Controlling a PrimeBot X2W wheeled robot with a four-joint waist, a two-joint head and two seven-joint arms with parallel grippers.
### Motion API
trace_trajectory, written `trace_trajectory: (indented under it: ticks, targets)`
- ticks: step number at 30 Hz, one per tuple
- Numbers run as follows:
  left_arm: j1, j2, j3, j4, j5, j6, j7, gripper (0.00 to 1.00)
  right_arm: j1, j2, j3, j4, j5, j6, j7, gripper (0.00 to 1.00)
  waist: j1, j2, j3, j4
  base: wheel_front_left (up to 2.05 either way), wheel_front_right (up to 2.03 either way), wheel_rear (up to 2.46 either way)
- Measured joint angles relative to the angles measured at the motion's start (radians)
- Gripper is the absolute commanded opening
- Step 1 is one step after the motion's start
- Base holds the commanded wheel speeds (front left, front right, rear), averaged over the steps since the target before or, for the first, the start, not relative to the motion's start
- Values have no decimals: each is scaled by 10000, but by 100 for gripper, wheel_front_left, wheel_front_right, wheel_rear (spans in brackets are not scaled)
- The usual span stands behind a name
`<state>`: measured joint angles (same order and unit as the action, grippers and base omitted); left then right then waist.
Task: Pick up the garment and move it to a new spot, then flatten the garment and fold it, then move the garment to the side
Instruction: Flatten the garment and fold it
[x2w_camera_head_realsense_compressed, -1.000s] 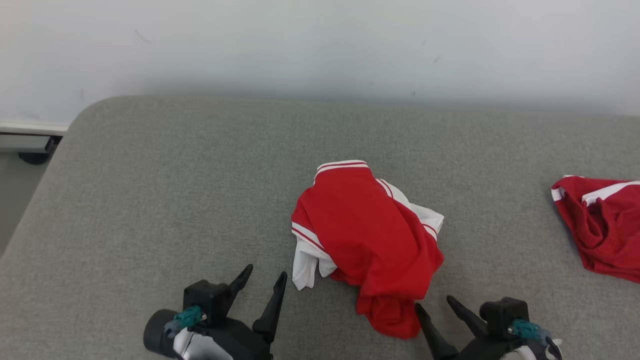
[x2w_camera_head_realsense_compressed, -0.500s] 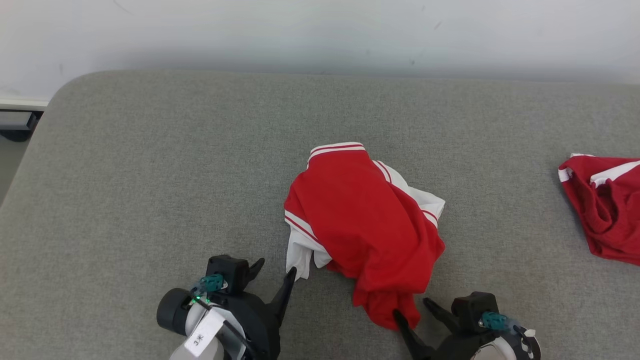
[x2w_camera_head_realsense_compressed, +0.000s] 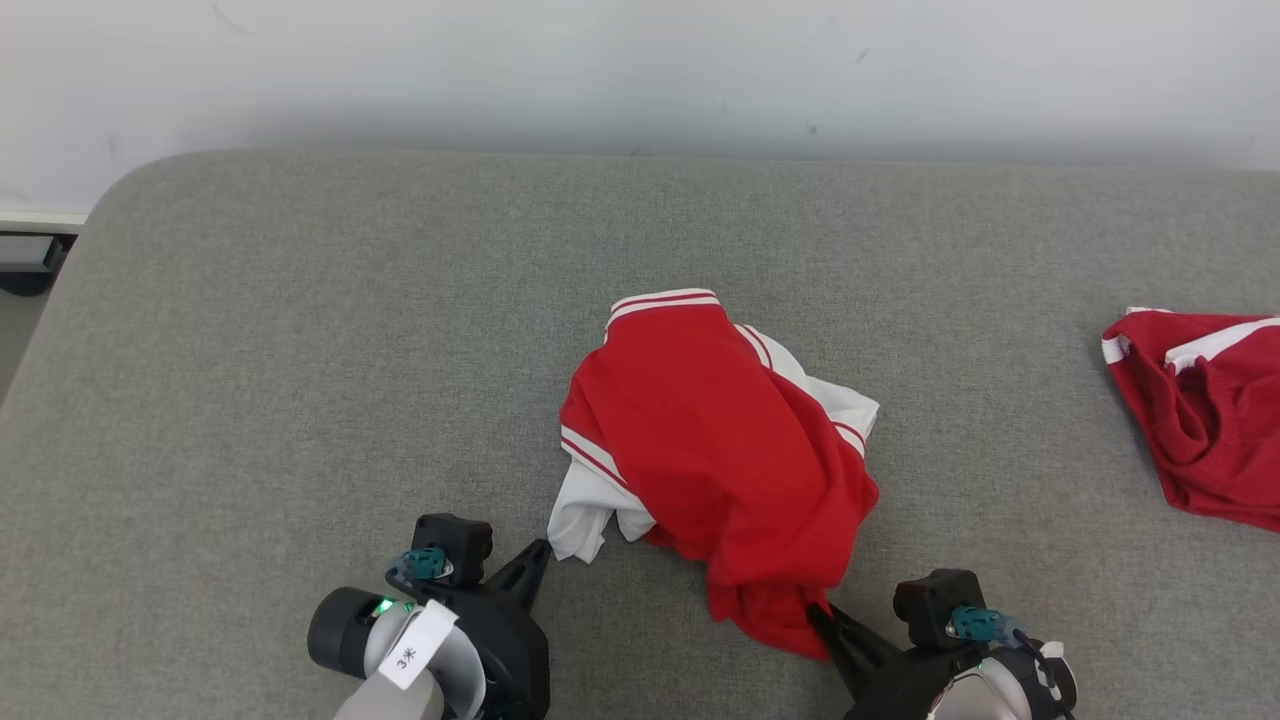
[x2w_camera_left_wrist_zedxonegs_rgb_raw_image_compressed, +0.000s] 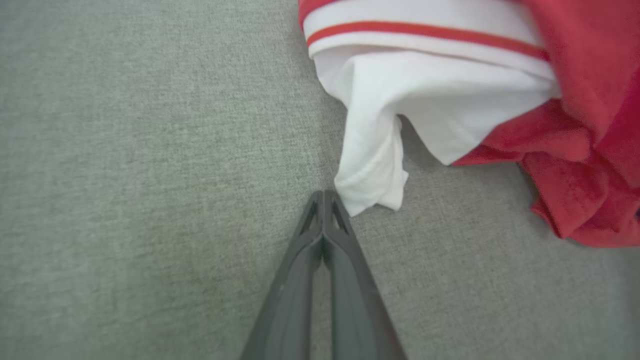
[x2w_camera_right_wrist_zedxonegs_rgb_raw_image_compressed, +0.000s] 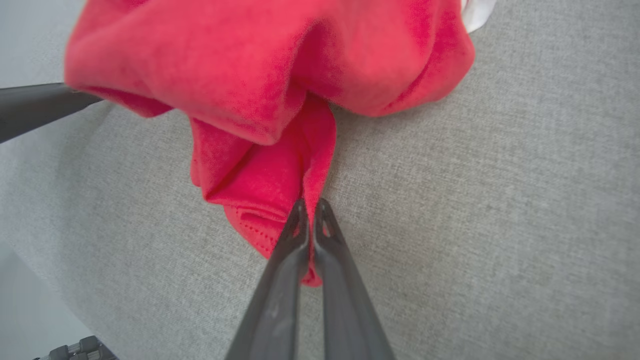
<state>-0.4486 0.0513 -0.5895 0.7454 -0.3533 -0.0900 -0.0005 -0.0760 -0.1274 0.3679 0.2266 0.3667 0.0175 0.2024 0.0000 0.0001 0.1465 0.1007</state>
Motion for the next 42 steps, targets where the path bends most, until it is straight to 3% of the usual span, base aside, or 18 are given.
trace_trajectory:
  ticks: [13, 14, 15, 23, 31, 42]
  targets:
    - [-221, -75, -19, 621, -267, -82, -543, 0, 12, -35, -199, 40, 33, -17, -21, 0, 0, 0, -120, 9, 0, 0, 0]
    - [-262, -84, 10, 683, -274, -65, -631, 32, 17, -25, -211, 40, 36, -56, -100, 64, 0, 0, -127, 12, 0, 0, 0]
    - [-291, -90, 40, 704, -274, -38, -723, 100, 18, -12, -232, 42, 77, -92, -102, 100, 0, 0, -135, 14, 0, 0, 0]
    - [-53, -94, 221, 146, -324, 359, -1697, 100, 148, -19, -414, -29, 418, -67, -295, 100, 0, 0, -367, -44, 0, 0, 0]
    - [752, -94, -504, -71, -19, 186, -1770, 100, 572, -67, -387, -320, 491, 40, -347, 100, -1, 0, -558, -5, 0, 0, 0]
    - [582, -96, -470, 188, 54, 207, -1756, 100, 558, -121, -88, -328, 359, 46, -105, 100, -1, -1, -566, -63, 0, 0, 0]
